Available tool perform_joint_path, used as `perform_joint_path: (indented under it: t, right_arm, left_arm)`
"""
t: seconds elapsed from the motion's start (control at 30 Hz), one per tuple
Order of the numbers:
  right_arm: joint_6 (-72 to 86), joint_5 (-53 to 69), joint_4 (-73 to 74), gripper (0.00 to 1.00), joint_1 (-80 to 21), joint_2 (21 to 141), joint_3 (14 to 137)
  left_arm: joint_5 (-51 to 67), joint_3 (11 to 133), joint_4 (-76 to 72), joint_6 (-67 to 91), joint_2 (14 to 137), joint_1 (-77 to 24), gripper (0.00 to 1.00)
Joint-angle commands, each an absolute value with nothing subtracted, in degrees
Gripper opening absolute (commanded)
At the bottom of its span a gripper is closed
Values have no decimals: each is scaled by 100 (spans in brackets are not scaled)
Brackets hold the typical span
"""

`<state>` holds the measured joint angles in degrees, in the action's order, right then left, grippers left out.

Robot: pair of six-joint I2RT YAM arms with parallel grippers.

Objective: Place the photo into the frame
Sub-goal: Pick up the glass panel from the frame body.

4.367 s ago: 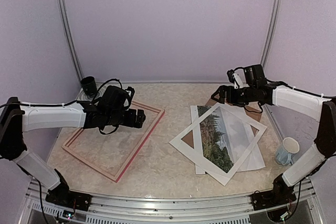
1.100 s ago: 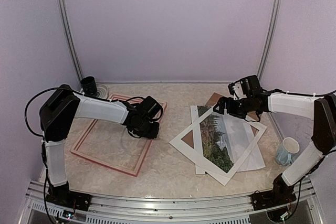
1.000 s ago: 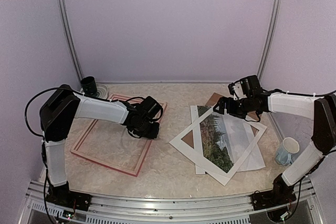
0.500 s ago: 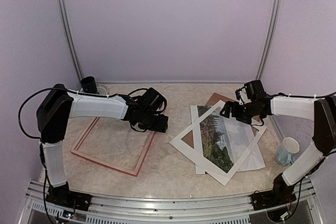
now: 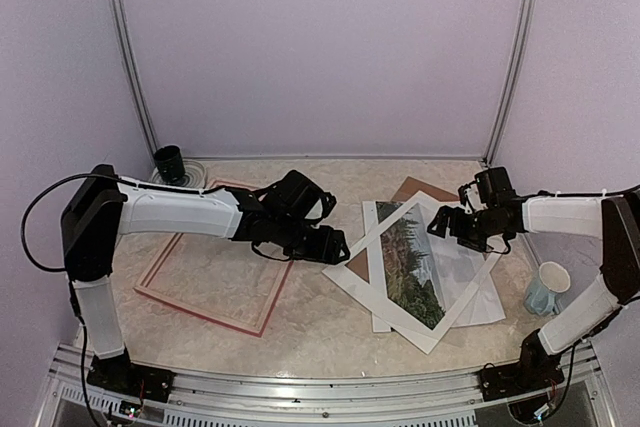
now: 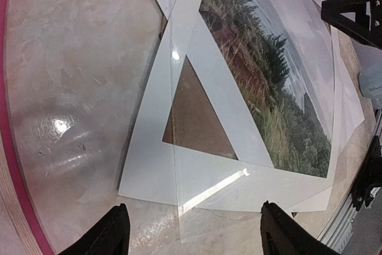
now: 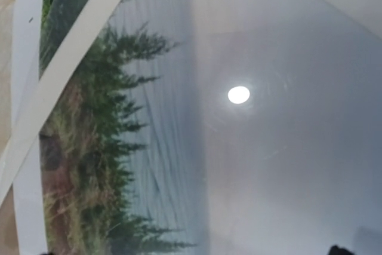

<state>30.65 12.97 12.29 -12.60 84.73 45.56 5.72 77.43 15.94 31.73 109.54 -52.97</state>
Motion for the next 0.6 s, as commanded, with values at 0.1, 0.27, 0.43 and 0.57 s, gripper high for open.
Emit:
perform_joint_path:
  t: [0.1,0.27,0.43,0.57]
  right_arm:
    - [3103,1472,959,99,-1221,8528,4504]
    - [3103,1451,957,99,-1218,8659,4478]
    - [3161,1407,912,99,-1222,8709,4433]
    - [3177,1380,883,99,-1221,8764,4361]
  left_arm:
    - [1443,7550,1247,3595,11118,-5291,74]
    - [1754,7555,1315,3642,11346,-5290,75]
    - [2148,7461,1245,3786,11523,-5283,75]
    - [2274,7330,1233,3868,11549,-5282,75]
